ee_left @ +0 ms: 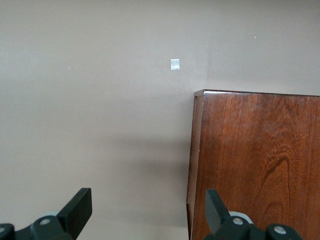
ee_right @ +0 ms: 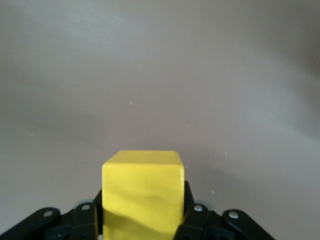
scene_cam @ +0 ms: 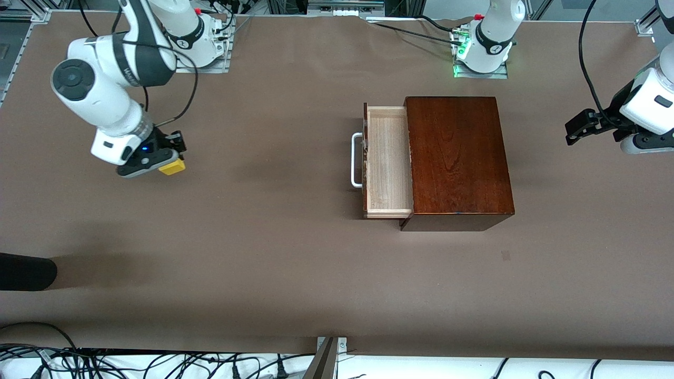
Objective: Open drawer, take yellow block, close drawer
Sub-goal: 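Lift the yellow cube out and carry it away from the box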
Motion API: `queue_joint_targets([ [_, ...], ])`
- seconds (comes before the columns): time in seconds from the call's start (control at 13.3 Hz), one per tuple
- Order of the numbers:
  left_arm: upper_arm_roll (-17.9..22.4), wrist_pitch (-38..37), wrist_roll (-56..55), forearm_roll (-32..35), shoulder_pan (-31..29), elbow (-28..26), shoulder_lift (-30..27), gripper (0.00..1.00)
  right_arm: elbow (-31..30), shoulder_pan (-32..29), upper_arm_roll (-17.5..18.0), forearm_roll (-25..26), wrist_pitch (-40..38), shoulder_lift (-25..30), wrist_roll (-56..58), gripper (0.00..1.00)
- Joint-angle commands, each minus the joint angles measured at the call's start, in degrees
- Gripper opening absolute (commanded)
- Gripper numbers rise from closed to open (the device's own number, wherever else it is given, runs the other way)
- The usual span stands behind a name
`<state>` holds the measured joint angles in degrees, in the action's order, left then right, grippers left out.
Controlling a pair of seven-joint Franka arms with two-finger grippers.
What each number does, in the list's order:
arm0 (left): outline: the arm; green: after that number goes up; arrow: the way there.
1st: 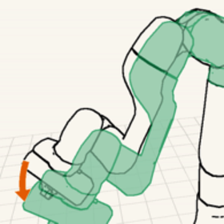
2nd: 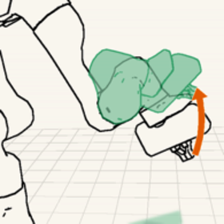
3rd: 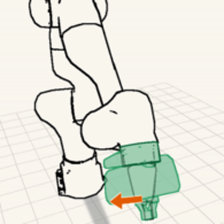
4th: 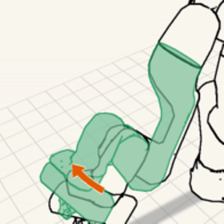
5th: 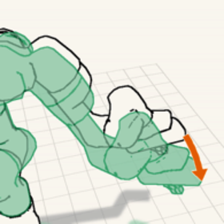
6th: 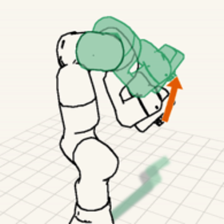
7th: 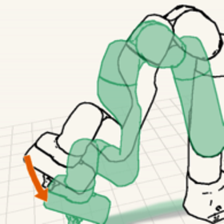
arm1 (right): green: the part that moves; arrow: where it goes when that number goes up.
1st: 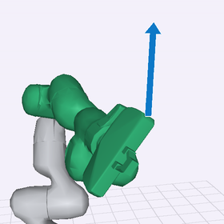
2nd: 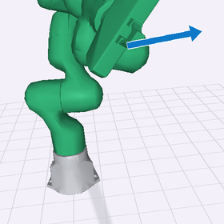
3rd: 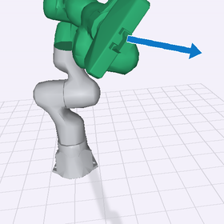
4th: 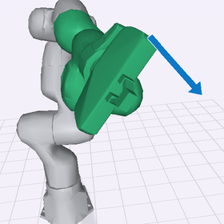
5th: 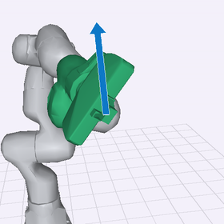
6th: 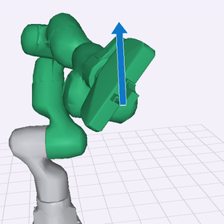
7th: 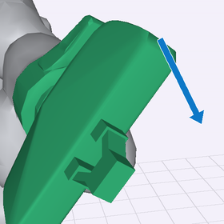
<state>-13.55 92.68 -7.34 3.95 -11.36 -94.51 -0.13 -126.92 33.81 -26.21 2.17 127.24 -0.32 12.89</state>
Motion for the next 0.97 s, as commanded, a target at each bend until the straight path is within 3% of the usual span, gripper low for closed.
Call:
queue_joint_targets([
  [0.0,-0.2,-0.8,0.6,0.8,-0.1,1.4,0.7,1.00,-3.8,0.4,-4.4,-0.9,3.5,2.1,-1.9,0.00],
  [0.38,-0.3,-0.7,0.6,0.7,0.0,1.5,1.0,1.00,-10.1,0.3,-11.2,-0.9,13.9,0.8,-1.6,0.00],
  [0.53,-0.3,-0.4,0.6,0.4,0.0,1.5,1.2,1.00,-13.5,0.3,-11.6,-1.2,19.6,-0.3,-1.6,0.00],
  [0.9,-0.9,-0.1,-1.3,-1.1,0.6,4.0,4.4,1.00,-16.5,0.2,-11.7,-5.2,23.8,-3.3,-1.7,0.00],
])
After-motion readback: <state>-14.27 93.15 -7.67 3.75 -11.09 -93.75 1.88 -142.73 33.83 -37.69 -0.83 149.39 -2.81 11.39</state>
